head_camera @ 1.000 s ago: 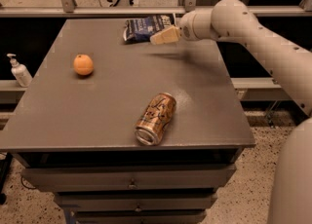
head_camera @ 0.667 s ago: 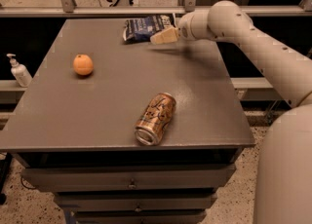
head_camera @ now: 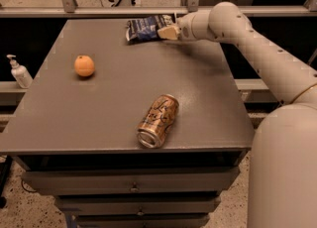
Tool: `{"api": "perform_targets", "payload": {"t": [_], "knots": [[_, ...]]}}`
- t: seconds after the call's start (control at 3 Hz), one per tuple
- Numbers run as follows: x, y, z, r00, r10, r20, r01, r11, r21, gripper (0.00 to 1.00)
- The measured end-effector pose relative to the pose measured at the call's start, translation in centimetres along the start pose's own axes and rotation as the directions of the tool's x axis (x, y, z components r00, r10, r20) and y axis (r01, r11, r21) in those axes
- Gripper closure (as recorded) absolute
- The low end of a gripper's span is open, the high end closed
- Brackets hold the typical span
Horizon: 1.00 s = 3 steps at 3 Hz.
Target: Move blue chip bag near orange
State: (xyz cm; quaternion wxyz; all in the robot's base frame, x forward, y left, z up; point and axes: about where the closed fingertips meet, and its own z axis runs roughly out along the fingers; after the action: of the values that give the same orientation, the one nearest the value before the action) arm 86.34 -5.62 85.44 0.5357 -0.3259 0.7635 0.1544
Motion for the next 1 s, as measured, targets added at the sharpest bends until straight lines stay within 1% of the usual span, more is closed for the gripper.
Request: {"api": "perform_targets", "payload": {"t": [0.33,0.67,1.0], "knots": [[-0.7,0.6,-0.3,1.0,-0.008,0.028,0.008,0.9999,-0.013,0.64],[-2.1,2.0,-1.1,0.997,-0.031,0.067,0.033,0.9989,-0.032,0.87],[-3.3,3.8,-2.3,0.993,-0.041,0.107,0.047,0.9974,-0.055,1.0]]}}
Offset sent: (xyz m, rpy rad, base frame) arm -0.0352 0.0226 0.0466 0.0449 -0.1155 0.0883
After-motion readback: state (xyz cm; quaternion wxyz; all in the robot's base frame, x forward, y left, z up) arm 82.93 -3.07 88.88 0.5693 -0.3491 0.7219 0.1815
